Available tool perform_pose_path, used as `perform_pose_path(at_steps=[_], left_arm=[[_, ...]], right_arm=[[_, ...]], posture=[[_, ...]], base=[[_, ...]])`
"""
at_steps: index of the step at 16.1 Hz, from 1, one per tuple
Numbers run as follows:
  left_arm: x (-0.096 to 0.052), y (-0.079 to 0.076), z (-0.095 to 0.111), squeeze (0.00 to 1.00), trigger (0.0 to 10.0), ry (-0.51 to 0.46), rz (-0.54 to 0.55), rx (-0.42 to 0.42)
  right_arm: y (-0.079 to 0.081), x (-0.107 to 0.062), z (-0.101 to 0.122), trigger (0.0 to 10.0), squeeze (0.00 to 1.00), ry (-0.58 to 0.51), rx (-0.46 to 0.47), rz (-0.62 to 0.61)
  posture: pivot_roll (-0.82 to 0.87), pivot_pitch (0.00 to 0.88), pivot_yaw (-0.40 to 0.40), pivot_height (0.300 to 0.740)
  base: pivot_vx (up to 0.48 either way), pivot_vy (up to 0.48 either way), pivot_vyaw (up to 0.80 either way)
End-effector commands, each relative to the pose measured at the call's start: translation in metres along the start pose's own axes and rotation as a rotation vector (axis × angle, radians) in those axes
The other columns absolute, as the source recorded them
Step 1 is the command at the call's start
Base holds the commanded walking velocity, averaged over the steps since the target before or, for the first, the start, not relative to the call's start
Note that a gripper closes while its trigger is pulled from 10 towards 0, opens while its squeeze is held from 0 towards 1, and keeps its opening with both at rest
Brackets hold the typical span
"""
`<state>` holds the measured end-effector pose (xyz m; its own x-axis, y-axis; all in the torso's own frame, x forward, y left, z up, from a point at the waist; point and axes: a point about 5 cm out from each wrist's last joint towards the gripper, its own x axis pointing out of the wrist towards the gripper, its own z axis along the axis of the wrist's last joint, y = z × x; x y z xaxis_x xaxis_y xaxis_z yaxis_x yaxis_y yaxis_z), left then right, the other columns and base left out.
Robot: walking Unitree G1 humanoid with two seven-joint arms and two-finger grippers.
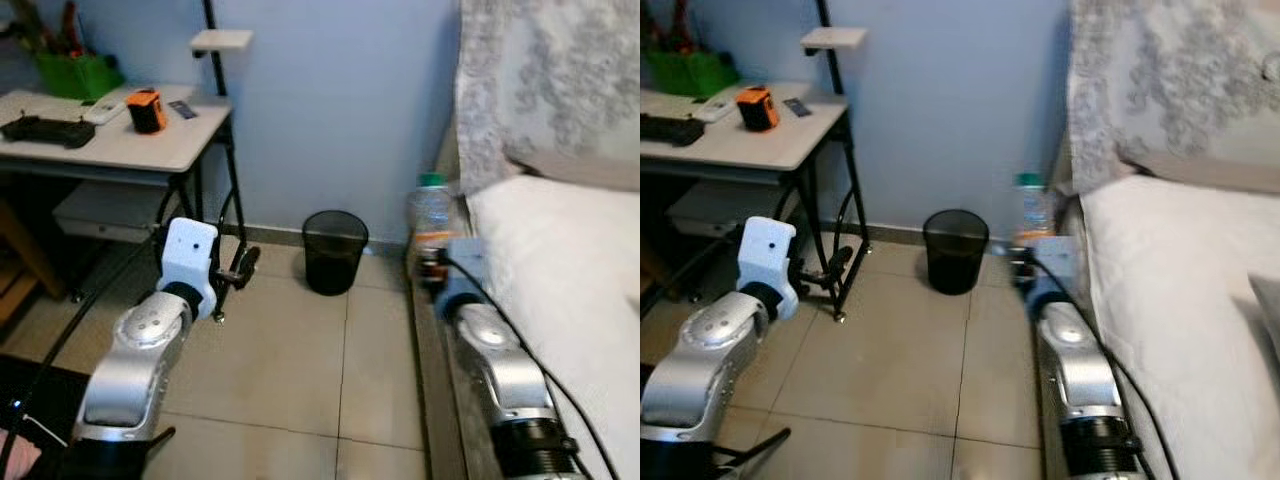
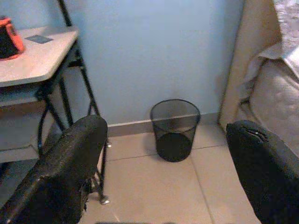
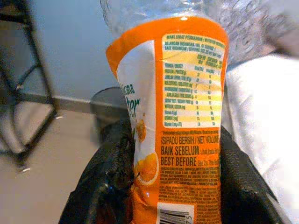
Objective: Clean up the room
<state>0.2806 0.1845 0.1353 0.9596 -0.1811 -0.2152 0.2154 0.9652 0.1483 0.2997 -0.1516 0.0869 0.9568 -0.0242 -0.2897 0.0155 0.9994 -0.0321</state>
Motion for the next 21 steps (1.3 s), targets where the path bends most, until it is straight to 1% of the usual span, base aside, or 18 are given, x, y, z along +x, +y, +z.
perform_pose_path(at_steps=[1,2,5,8,9,10,12,13,14,15,17,19,21], left_arm=[[-0.001,0.002,0.001,0.00,10.0,0.001,0.010,-0.001],[-0.001,0.001,0.001,0.00,10.0,0.000,0.011,-0.001],[-0.001,0.001,0.001,0.00,10.0,0.001,0.013,-0.002],[-0.001,0.000,0.001,0.00,10.0,0.000,0.010,-0.005],[-0.001,0.000,0.001,0.00,10.0,0.001,0.012,-0.007],[-0.001,0.000,0.001,0.00,10.0,0.001,0.011,-0.007],[-0.001,0.000,0.001,0.00,10.0,0.001,0.011,-0.006],[0.000,0.000,0.001,0.00,10.0,0.001,0.010,-0.007],[0.000,0.000,0.001,0.00,10.0,0.000,0.009,-0.007],[0.000,0.001,0.001,0.00,10.0,0.000,0.008,-0.010],[0.000,0.000,0.002,0.00,10.0,-0.001,0.007,-0.011],[0.001,0.001,0.002,0.00,10.0,-0.004,0.009,-0.012],[0.001,0.002,0.003,0.00,10.0,-0.004,0.011,-0.015]], right_arm=[[0.008,0.002,0.004,10.0,0.00,0.000,0.029,0.032],[0.010,0.002,0.004,10.0,0.00,0.012,0.065,0.053],[0.013,0.000,0.006,10.0,0.00,0.002,0.082,0.065],[0.011,0.001,0.007,10.0,0.00,0.019,0.053,-0.063],[0.009,0.003,0.007,10.0,0.00,0.029,0.032,-0.088],[0.007,0.003,0.006,10.0,0.00,0.044,0.044,-0.096],[0.011,0.003,0.011,10.0,0.00,0.015,0.045,-0.032],[0.015,0.001,0.014,10.0,0.00,-0.036,0.039,0.009],[0.015,0.001,0.014,10.0,0.00,-0.047,0.057,0.012],[0.016,0.000,0.014,10.0,0.00,-0.054,0.047,0.001],[0.017,0.000,0.010,10.0,0.00,-0.018,0.027,0.061],[0.018,-0.003,0.007,10.0,0.00,-0.009,0.119,0.129],[0.018,-0.004,0.008,10.0,0.00,-0.012,0.154,0.135]], posture=[[0.11,0.000,-0.021,0.740],[0.11,0.000,-0.020,0.740],[0.11,0.000,-0.019,0.740],[0.11,0.000,-0.019,0.740],[0.10,0.000,-0.018,0.740],[0.10,0.000,-0.018,0.740],[0.10,0.000,-0.019,0.740],[0.11,0.000,-0.018,0.740],[0.11,0.000,-0.018,0.740],[0.10,0.000,-0.016,0.740],[0.10,0.000,-0.014,0.740],[0.10,0.000,-0.009,0.740],[0.10,0.000,-0.007,0.740]], base=[[0.304,0.000,0.00],[0.304,0.000,0.00],[0.301,0.000,0.00],[0.304,0.000,0.00],[0.307,0.000,0.00],[0.300,0.000,0.00],[0.304,0.000,0.00],[0.307,0.000,0.00],[0.307,0.000,0.00],[0.307,0.000,0.00],[0.304,0.000,0.00],[0.304,0.000,0.00],[0.304,0.000,0.00]])
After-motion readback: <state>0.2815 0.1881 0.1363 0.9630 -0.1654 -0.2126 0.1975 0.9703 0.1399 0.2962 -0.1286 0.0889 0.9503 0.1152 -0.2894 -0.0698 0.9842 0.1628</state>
